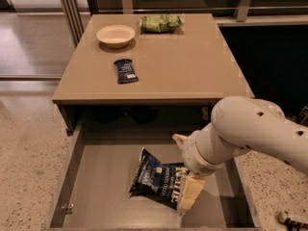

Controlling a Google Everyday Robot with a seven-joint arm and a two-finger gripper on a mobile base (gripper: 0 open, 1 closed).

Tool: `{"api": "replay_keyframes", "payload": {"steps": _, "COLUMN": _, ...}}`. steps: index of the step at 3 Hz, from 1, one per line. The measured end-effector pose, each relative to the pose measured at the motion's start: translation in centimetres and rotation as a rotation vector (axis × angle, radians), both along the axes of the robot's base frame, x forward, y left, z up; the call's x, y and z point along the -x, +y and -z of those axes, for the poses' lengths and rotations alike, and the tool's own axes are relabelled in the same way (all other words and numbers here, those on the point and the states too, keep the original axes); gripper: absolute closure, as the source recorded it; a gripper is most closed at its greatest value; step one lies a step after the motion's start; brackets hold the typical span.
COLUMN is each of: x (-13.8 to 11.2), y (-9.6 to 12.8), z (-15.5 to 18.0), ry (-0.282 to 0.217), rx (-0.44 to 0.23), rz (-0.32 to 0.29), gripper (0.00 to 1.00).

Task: Pick blue chip bag from top drawer and place on counter

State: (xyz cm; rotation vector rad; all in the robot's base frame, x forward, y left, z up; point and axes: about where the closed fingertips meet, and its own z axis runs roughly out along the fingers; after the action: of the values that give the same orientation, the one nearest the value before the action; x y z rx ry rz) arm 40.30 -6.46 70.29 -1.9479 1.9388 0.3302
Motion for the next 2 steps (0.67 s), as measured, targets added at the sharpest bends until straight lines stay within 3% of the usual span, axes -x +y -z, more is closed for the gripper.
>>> {"api": "replay_keyframes", "payload": {"steps": 2, "x": -0.1, "y": 2.5, "z": 3.1, "ry": 0.001, "rx": -0.045, "rz": -0.044, "gripper": 0.0}}
